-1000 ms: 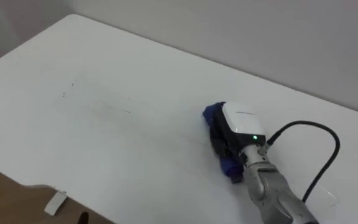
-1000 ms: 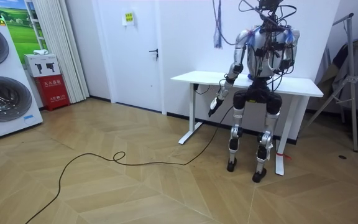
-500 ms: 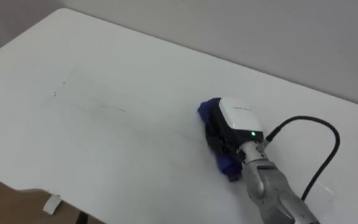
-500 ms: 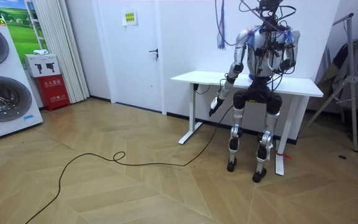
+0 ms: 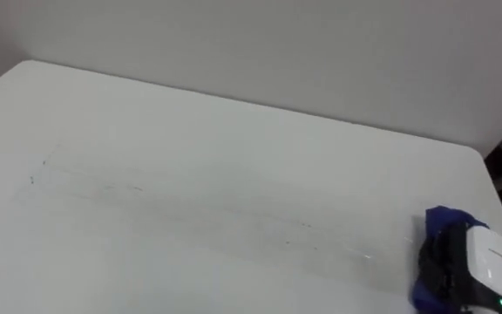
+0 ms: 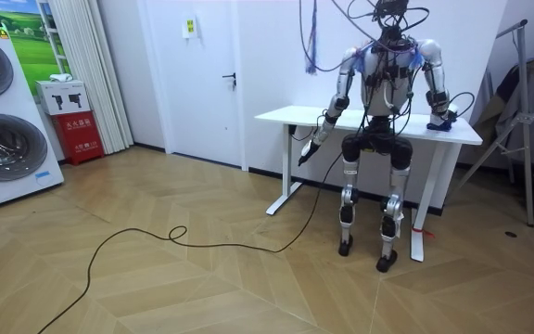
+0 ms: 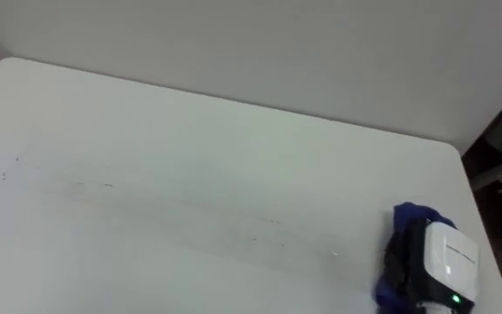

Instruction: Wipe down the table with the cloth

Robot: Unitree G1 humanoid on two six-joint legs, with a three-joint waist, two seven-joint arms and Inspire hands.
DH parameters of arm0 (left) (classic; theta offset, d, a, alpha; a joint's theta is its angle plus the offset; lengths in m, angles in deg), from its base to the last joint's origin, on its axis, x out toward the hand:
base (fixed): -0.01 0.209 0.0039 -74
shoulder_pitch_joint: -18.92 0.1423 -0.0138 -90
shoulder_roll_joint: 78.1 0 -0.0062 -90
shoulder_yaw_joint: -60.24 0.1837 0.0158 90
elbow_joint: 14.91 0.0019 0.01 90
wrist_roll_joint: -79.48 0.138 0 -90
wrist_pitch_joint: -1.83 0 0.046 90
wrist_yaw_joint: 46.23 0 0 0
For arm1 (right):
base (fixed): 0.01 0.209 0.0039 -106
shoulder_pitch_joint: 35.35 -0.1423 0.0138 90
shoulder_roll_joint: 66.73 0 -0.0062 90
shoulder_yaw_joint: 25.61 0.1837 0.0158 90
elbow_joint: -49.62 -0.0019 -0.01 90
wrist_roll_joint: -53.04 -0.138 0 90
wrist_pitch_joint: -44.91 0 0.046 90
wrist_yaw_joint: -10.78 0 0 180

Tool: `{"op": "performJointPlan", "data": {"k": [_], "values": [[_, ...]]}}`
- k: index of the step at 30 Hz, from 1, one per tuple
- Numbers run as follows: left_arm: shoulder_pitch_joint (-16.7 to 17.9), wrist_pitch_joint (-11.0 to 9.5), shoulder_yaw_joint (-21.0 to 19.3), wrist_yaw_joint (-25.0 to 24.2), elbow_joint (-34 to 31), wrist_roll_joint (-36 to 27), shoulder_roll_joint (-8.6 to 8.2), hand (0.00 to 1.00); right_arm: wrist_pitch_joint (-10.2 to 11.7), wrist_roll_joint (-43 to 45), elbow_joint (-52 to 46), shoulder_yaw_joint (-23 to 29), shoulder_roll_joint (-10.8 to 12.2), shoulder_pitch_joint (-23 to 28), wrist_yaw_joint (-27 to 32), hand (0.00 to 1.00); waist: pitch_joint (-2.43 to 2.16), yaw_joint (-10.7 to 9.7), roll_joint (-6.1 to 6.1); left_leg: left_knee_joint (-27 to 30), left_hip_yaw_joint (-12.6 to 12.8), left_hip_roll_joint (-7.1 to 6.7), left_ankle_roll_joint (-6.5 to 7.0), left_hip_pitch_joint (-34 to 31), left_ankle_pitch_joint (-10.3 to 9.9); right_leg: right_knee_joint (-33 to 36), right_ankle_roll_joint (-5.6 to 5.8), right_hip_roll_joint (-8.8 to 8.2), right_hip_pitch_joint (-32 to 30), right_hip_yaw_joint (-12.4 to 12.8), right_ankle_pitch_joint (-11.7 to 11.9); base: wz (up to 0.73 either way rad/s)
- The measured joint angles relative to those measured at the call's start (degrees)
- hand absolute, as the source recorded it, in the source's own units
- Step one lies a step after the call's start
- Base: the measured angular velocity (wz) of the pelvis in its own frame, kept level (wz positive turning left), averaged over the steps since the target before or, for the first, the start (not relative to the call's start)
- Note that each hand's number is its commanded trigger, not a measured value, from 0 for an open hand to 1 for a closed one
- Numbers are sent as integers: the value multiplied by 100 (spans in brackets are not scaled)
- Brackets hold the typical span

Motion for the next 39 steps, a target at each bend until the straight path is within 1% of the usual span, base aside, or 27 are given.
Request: {"op": "performJointPlan", "data": {"k": [1, 2, 3, 6, 8, 9, 11, 16, 19, 20, 21, 22, 23, 25, 27, 29, 31, 32, 34, 37, 39], "values": [[-8, -23, 0, 1, 0, -5, 4, 0, 0, 5, 41, -1, -22, -14, -6, 100, 1, 26, -1, -2, 50, 1, 15, 30, -18, 19, -6, 2, -1, 95, 12, -17], [-12, -32, 5, 1, 0, -5, 3, 0, 0, 13, 54, -2, -22, -25, -10, 100, 0, 26, 0, 0, 59, 0, 22, 45, -29, 30, -20, 2, 4, 125, 25, -12], [11, -32, 8, 0, 1, -7, 0, 0, -1, 31, 69, -2, -21, -33, -20, 100, 1, 25, -1, 1, 60, -3, 32, 64, -43, 34, 2, 13, 17, 226, 48, -4], [106, -27, 58, 2, 0, -15, -12, 0, -40, 195, 58, -18, -22, -37, -22, 100, 1, 23, 0, 3, 52, 3, 42, 72, -61, 49, 4, 22, 39, 210, 94, 1], [111, -26, 83, 2, 0, -51, -42, 0, -89, 213, 45, -25, -22, -38, -44, 100, 2, 25, 0, 14, 37, 3, 46, 75, -68, 48, 8, 24, 58, 200, 98, 4], [114, -27, 162, 2, 1, -87, -40, 0, -111, 212, 38, -27, -22, -43, -72, 100, 3, 31, 3, 14, 37, 3, 48, 88, -71, 49, 9, 25, 68, 207, 99, 0], [112, -28, 238, 1, 1, -114, -44, 0, -193, 220, -6, -62, -22, -69, -118, 100, 8, 34, 16, 13, 36, 3, 72, 90, -87, 50, 8, 26, 67, 213, 99, 0], [115, -29, 339, -6, 3, -125, -47, 0, -259, 235, -97, -118, -41, -99, -236, 100, 8, 44, 67, 15, 19, 9, 70, 89, -85, 51, -1, 39, 64, 227, 105, 0], [116, -29, 339, -66, 10, -368, -75, 0, -477, 232, -383, -176, -28, -90, -423, 100, 20, 65, 128, 9, 17, 16, 67, 91, -84, 49, -8, 50, 43, 256, 109, -7], [115, -29, 339, -69, 10, -403, -80, 0, -501, 232, -428, -188, -28, -96, -462, 100, 23, 66, 138, 3, 17, 18, 64, 90, -82, 50, -11, 56, 34, 270, 111, -14], [114, -29, 342, -68, 21, -484, -88, 0, -555, 237, -499, -233, -31, -142, -529, 97, 24, 77, 150, -17, 19, 27, 55, 87, -76, 56, -21, 75, -7, 339, 116, -23], [114, -29, 345, -68, 51, -506, -89, 0, -600, 248, -561, -283, -30, -173, -637, 15, 31, 85, 154, -40, 19, 39, 47, 89, -70, 46, -45, 103, -40, 385, 132, -25], [114, -29, 347, -68, 54, -509, -90, 0, -606, 259, -589, -302, -30, -185, -686, 0, 34, 81, 153, -45, 19, 46, 45, 88, -69, 45, -53, 113, -48, 386, 137, -18], [96, -29, 479, -67, 49, -522, -104, 0, -670, 266, -675, -344, -36, -209, -764, 0, 39, 56, 160, -88, 15, 57, 24, 95, -56, 44, -58, 127, -69, 380, 139, -5], [69, -30, 551, -68, 48, -571, -132, 0, -717, 265, -673, -355, -36, -234, -778, 0, 57, 54, 171, -93, 13, 57, 22, 94, -54, 45, -73, 133, -90, 387, 149, -8], [50, -31, 618, -67, 48, -649, -132, 0, -748, 264, -661, -359, -36, -264, -794, 0, 61, 52, 165, -93, -40, 46, 23, 93, -55, 45, -79, 141, -95, 385, 153, -7], [37, -35, 670, -67, 48, -757, -135, 0, -859, 259, -640, -351, -54, -274, -794, 0, 80, 49, 159, -94, -46, 44, 23, 92, -55, 45, -80, 144, -105, 385, 154, 0], [34, -35, 680, -67, 48, -777, -135, 0, -868, 258, -638, -351, -60, -274, -794, 0, 89, 48, 157, -94, -46, 45, 23, 92, -55, 45, -81, 144, -105, 385, 154, 0], [17, -35, 695, -67, 41, -794, -134, 0, -885, 261, -651, -351, -65, -283, -794, 0, 126, 34, 132, -93, -46, 46, 21, 86, -53, 46, -81, 148, -117, 389, 154, 0], [-36, -36, 733, -99, 36, -761, -132, 0, -919, 265, -721, -345, -58, -331, -917, 0, 143, 19, 107, -81, -52, 47, 21, 50, -53, 43, -84, 159, -147, 411, 156, 0], [-78, -37, 733, -118, 42, -761, -132, 0, -920, 247, -774, -336, -60, -348, -1021, 0, 144, 14, 103, -80, -51, 48, -3, 25, -38, 44, -88, 161, -173, 413, 158, -2]]}}
